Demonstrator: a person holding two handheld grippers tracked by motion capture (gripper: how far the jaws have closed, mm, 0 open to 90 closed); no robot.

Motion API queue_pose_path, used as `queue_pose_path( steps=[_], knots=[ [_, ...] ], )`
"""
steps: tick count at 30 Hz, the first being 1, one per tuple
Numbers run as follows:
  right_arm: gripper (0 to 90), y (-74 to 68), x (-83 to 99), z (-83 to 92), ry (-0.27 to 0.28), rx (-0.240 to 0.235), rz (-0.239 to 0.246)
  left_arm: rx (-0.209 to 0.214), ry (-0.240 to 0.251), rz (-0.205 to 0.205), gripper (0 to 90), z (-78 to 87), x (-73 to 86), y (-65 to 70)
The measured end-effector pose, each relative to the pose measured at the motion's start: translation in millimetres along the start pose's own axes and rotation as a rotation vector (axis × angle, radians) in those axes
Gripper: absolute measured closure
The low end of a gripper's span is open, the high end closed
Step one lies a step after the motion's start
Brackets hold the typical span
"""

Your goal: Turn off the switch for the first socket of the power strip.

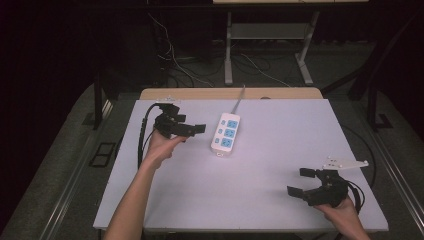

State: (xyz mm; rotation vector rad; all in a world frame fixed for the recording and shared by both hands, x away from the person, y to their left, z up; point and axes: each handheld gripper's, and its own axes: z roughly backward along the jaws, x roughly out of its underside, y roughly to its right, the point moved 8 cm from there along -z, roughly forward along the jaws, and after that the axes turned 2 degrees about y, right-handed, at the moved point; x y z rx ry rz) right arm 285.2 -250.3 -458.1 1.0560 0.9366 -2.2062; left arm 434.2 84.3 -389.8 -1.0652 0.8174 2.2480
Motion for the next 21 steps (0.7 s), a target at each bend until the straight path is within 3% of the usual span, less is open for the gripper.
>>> queue_pose_path(
  steps=[9,14,21],
  knots=[
    [0.3,-1.1,-0.1,0.1,-0.001,-0.002,0.0,0.034,0.045,-0.039,0.0,14.8,15.8,20.9],
    [0.3,-1.5,-0.2,0.1,0.0,-0.001,0.0,0.025,0.035,-0.081,0.0,18.9,27.8,27.9],
    [0.3,-1.5,-0.2,0.1,0.0,-0.002,-0.001,0.026,0.031,-0.107,0.0,24.9,44.6,35.1]
  ],
)
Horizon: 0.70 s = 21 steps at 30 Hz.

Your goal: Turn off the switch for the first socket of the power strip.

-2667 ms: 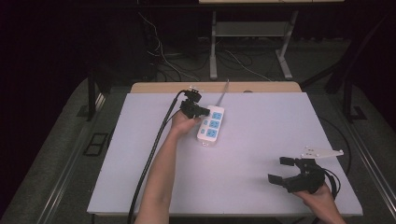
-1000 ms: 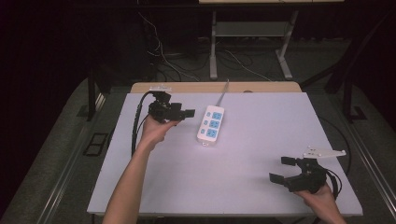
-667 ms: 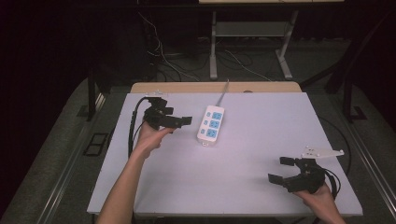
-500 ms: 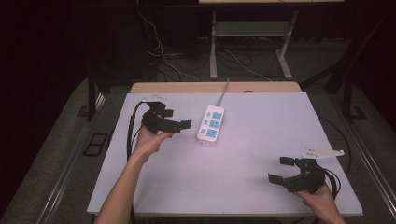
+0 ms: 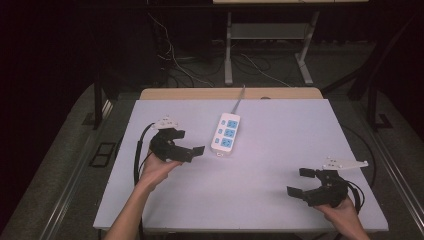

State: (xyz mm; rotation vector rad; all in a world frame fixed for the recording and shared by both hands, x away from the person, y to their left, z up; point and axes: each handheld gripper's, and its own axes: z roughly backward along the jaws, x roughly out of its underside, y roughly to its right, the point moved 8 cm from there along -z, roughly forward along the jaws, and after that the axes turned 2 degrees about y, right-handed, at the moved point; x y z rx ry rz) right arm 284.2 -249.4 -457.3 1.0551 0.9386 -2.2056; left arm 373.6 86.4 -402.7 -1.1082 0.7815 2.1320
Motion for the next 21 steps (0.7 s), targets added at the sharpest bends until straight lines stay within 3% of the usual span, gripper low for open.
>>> queue_pose_path(
  steps=[11,21],
  knots=[
    [0.3,-0.6,0.0,-0.3,0.0,-0.001,0.001,0.017,0.023,-0.006,0.0,11.1,24.9,10.7],
    [0.3,-1.9,1.3,-2.8,-0.01,-0.005,0.005,0.012,0.044,0.024,0.0,25.1,54.6,13.3]
  ],
)
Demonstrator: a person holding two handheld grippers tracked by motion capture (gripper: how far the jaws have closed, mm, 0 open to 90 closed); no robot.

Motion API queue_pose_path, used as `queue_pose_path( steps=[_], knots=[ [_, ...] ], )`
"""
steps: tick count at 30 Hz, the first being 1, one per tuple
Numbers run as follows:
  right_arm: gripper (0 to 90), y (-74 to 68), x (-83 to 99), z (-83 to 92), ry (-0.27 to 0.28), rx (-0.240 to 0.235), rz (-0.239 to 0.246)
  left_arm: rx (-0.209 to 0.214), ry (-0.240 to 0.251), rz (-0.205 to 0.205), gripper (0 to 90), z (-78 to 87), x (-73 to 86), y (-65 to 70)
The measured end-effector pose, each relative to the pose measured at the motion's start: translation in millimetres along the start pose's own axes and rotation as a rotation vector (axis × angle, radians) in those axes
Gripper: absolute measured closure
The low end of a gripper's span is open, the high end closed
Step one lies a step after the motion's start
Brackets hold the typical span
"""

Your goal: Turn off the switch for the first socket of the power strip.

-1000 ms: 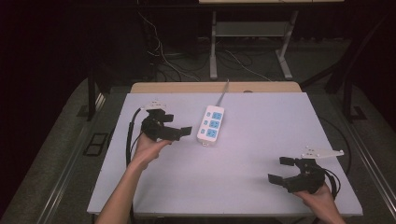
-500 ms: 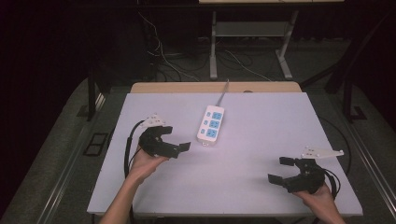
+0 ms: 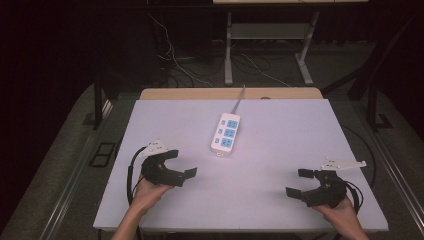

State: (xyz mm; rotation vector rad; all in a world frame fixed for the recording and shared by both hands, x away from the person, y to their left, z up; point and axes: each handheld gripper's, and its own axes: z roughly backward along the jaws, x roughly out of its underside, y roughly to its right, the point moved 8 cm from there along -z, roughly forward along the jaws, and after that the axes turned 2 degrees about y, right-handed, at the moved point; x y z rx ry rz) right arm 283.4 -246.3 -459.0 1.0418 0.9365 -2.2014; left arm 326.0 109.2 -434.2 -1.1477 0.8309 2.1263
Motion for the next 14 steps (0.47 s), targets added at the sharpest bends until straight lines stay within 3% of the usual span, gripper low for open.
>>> queue_pose_path(
  steps=[14],
  knots=[
    [0.3,0.2,1.4,-1.7,-0.007,0.001,-0.003,0.002,-0.02,0.02,0.0,5.9,30.8,9.3]
  ],
)
